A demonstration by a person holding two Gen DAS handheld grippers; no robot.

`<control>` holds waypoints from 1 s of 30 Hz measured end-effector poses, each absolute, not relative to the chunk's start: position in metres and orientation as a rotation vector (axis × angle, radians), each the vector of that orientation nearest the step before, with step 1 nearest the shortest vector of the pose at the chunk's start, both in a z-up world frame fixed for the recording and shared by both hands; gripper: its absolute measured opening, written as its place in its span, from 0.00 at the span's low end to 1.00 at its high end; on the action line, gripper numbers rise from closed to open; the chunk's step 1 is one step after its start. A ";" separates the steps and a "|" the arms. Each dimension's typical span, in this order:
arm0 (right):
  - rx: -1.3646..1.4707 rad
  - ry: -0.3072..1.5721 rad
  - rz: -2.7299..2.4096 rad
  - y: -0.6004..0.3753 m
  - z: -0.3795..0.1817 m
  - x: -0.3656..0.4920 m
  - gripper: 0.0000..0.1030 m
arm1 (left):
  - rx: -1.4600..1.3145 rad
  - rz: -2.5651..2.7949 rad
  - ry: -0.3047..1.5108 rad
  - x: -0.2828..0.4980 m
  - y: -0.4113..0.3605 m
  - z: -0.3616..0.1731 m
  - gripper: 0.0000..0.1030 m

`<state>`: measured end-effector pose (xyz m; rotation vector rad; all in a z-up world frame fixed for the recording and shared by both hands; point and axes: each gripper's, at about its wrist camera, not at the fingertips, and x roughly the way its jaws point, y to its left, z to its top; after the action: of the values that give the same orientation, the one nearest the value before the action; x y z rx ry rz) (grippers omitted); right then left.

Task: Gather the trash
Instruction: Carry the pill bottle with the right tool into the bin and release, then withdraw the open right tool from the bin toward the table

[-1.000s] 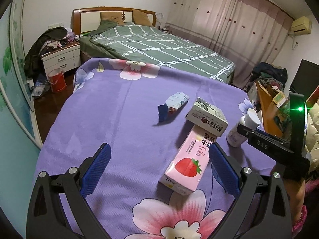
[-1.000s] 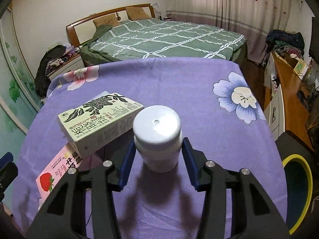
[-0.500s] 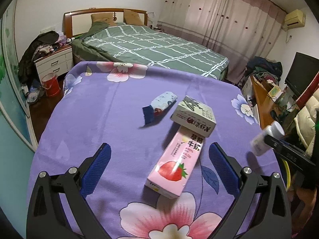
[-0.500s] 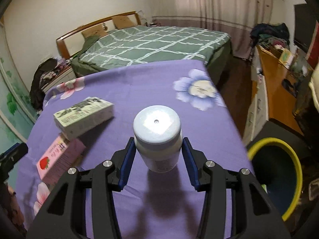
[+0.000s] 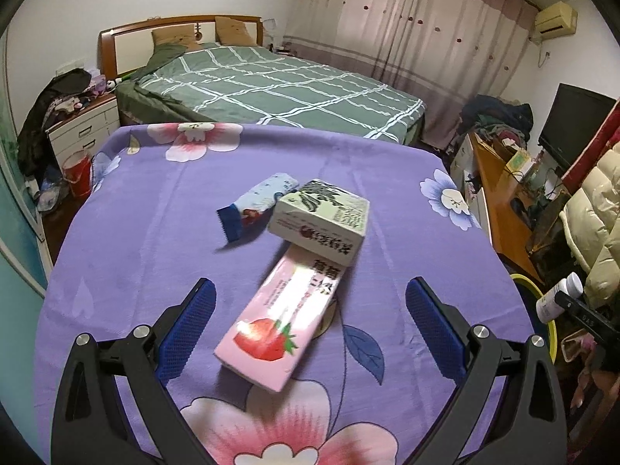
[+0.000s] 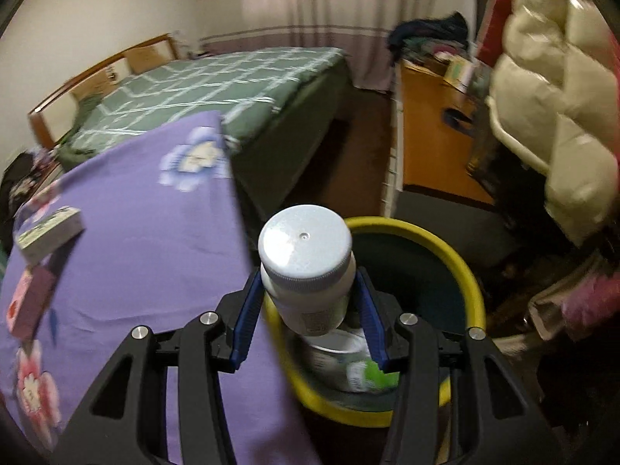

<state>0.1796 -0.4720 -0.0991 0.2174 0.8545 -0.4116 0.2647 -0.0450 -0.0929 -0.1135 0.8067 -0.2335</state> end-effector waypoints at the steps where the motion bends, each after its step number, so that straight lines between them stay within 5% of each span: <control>1: 0.220 0.864 -0.428 -0.478 -0.102 0.179 0.44 | -0.107 -0.236 0.809 0.265 -0.048 -0.092 0.94; 6: 0.214 0.869 -0.477 -0.492 -0.110 0.176 0.52 | -0.091 -0.238 0.812 0.268 -0.052 -0.092 0.94; 30: 0.154 0.875 -0.131 -0.372 -0.112 0.237 0.54 | 0.028 -0.356 0.879 0.322 -0.058 -0.105 0.95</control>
<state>0.2370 -0.3718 -0.1120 0.1538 0.8746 -0.1308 0.3217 -0.0577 -0.1053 0.0278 0.8790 -0.3563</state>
